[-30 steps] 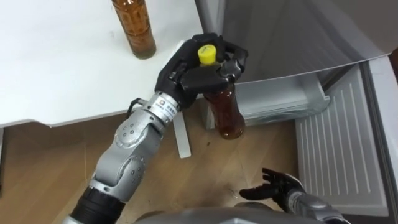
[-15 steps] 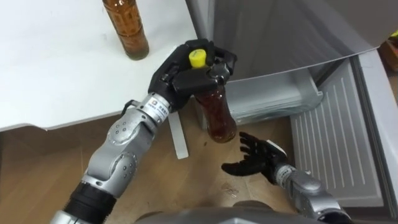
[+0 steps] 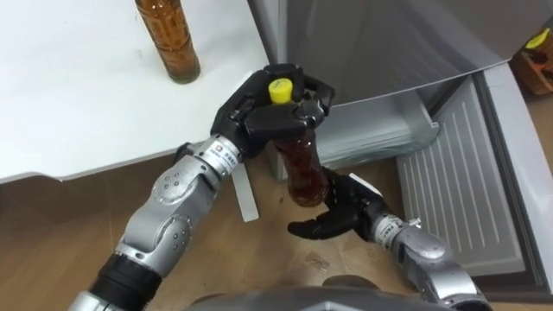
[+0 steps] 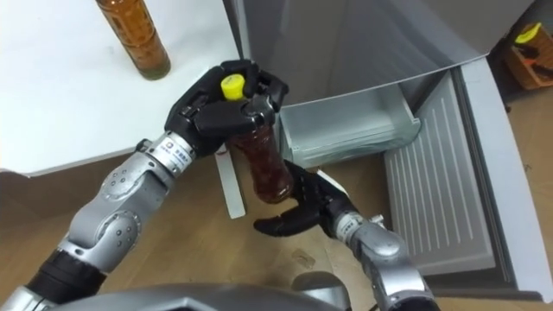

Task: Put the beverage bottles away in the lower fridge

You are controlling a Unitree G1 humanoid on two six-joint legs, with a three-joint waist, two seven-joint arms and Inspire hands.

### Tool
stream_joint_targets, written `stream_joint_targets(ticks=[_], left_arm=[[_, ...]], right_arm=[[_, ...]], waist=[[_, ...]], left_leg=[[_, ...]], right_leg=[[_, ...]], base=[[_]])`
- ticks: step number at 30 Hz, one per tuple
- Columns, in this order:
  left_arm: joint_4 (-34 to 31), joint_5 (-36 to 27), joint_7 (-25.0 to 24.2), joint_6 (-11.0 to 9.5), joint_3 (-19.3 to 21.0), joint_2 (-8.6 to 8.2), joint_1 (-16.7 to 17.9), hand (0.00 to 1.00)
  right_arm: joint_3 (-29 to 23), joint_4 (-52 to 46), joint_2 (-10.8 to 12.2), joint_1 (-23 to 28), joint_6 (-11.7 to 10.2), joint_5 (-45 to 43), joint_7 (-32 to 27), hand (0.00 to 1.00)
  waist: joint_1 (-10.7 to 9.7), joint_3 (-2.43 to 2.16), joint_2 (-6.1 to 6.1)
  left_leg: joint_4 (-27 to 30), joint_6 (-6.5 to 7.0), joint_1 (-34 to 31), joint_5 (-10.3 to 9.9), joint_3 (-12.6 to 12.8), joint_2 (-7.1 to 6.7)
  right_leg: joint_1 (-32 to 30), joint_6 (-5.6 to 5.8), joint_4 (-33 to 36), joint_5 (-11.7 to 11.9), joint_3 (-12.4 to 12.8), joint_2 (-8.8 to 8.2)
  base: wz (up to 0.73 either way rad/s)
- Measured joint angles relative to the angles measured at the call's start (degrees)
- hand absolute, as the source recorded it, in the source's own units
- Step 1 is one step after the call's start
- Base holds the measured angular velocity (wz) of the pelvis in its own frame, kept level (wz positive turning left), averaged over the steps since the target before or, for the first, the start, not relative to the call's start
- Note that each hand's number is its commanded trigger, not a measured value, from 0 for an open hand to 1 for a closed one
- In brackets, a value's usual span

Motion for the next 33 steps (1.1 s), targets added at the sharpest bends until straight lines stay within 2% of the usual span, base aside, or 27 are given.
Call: stream_joint_targets(ticks=[5, 10, 25, 33], left_arm=[[0.7, 0.0, 0.0, -0.4, 0.0, 0.43, 0.0, 1.00], [0.7, 0.0, -0.5, -0.7, 0.0, 0.70, 0.0, 1.00], [1.1, 2.4, -1.2, -1.6, -0.2, 0.71, 0.1, 1.00], [2.3, 3.4, -1.9, -1.8, -1.0, 1.42, 0.1, 1.00]], right_arm=[[1.9, -1.2, -0.5, 0.0, 0.0, 0.2, 3.4, 0.00], [2.0, -1.2, -0.8, -0.1, 0.0, 0.3, 4.3, 0.00], [2.1, -1.2, -0.9, 0.0, 0.2, 2.6, 5.0, 0.00], [2.1, -1.2, -1.0, 0.0, 1.2, 9.7, 6.7, 0.00]], waist=[[0.2, 0.10, -0.74], [0.4, 0.04, -1.27], [0.6, 0.06, -1.42], [1.9, 0.06, -2.05]], left_leg=[[0.0, 0.00, -0.1, 0.0, 0.2, -0.01], [0.0, 0.01, -0.1, 0.0, 0.2, 0.00], [-0.1, -0.04, 0.0, -0.1, 0.4, 0.09], [0.0, -0.07, 0.0, -0.1, 0.3, 0.11]], right_leg=[[-0.4, 0.00, 0.1, 0.0, 0.2, -0.02], [-0.2, 0.00, 0.0, 0.0, 0.2, -0.01], [-0.5, 0.00, 0.0, 0.0, 0.5, 0.09], [-0.5, 0.00, 0.0, 0.0, 0.6, 0.14]], base=[[-0.03], [0.00], [0.00], [0.00]])
